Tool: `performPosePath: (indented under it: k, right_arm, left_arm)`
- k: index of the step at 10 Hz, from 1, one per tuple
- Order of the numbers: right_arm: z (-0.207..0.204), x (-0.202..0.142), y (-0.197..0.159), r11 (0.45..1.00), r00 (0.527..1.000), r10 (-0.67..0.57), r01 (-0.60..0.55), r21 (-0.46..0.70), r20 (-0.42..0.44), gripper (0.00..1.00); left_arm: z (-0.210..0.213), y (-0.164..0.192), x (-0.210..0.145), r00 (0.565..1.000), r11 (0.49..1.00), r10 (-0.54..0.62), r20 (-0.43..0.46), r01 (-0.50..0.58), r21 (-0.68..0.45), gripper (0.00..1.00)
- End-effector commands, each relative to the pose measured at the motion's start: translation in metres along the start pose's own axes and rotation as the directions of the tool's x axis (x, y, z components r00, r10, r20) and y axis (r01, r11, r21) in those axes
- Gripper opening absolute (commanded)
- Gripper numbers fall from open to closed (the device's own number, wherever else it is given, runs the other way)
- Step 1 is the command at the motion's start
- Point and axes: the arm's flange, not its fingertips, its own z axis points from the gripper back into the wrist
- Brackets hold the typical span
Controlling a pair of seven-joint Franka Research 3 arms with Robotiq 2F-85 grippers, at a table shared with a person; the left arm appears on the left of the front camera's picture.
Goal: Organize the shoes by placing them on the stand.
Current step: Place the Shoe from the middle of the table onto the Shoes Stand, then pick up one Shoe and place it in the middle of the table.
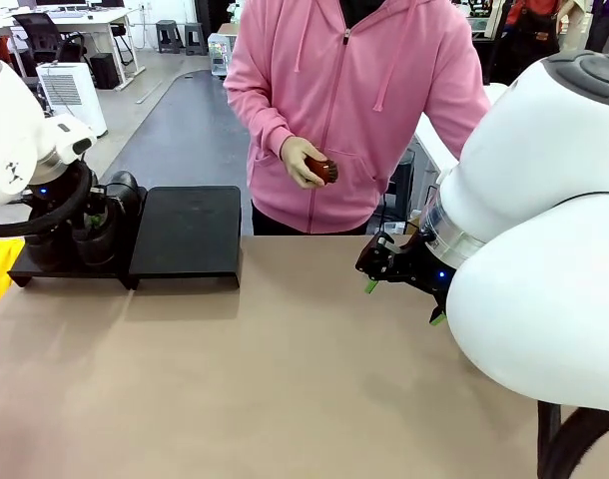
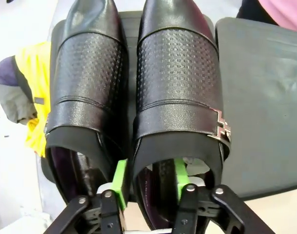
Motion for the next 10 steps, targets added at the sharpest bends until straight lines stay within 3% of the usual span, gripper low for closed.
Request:
performPosePath:
  k: [1,2,10]
  right_arm:
    - [0.0006,0.0030,0.0025,1.000,1.000,0.016,-0.016,0.014,-0.011,1.00]
    - [0.0006,0.0030,0.0025,1.000,1.000,0.016,-0.016,0.014,-0.011,1.00]
    - [0.0006,0.0030,0.0025,1.000,1.000,0.016,-0.016,0.014,-0.011,1.00]
  left_arm:
    - [0.0073,-0.0083,0.0028,1.000,0.998,0.022,0.014,-0.023,0.059,0.74]
    - [0.0000,0.0000,0.0000,1.000,1.000,0.000,0.000,0.000,0.000,0.74]
    - [0.0000,0.0000,0.0000,1.000,1.000,0.000,0.000,0.000,0.000,0.74]
